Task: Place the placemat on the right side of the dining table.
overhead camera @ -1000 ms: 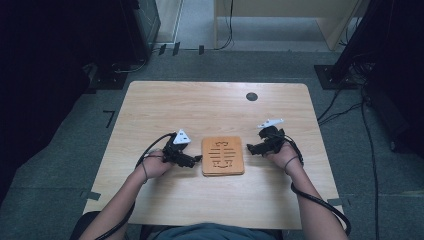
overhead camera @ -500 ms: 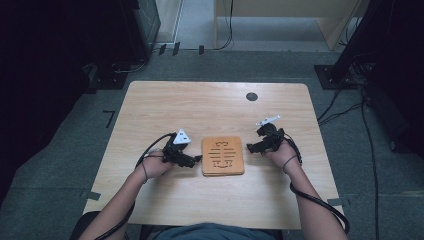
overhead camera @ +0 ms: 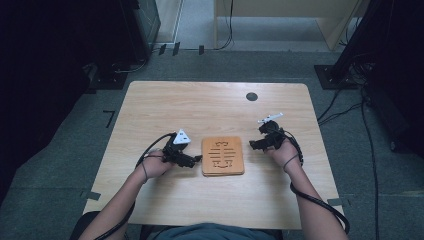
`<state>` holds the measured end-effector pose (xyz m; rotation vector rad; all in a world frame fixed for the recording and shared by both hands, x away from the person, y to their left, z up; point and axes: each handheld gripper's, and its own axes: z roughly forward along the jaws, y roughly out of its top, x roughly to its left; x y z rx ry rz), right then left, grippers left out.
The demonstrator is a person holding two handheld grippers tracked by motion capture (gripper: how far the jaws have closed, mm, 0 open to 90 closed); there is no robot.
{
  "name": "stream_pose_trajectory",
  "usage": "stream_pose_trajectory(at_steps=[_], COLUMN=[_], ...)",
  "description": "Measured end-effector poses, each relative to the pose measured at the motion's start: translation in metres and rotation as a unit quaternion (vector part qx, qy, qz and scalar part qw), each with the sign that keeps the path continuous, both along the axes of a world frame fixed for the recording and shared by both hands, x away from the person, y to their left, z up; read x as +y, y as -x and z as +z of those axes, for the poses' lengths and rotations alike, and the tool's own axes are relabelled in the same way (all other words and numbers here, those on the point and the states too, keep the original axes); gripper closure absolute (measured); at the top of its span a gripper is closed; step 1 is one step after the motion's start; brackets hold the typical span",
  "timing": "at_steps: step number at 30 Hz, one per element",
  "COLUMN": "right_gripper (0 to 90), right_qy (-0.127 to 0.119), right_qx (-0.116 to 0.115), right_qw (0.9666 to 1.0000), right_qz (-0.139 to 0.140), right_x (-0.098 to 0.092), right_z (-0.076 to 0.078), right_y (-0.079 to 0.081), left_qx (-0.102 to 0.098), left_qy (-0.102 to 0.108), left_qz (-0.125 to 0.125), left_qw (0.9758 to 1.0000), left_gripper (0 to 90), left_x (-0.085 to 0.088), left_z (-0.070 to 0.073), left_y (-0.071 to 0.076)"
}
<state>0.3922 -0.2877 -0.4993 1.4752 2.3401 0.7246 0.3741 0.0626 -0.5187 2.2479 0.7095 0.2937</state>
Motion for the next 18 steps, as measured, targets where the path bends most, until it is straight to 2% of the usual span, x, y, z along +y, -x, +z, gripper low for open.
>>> stream_pose_trajectory(at_steps=[5, 10, 18], right_gripper=[15.8, 22.0, 22.6], right_qy=[-0.001, -0.012, -0.012], right_qx=[-0.003, 0.009, 0.002], right_qw=[1.0, 0.9999, 0.9998], right_qz=[0.001, -0.002, 0.013], right_x=[0.0022, 0.0039, 0.0094], right_z=[0.0031, 0.0053, 0.0063], right_y=[0.0031, 0.0044, 0.0067], left_qx=[0.0, 0.0, 0.001], left_qy=[0.0, 0.0, 0.001], left_qz=[0.0, 0.0, 0.0], left_qw=[1.0, 1.0, 1.0], left_gripper=[10.0, 10.1, 10.1], left_x=[0.0, 0.0, 0.0002], left_z=[0.0, 0.0, 0.0001], left_y=[0.0, 0.0, -0.0001])
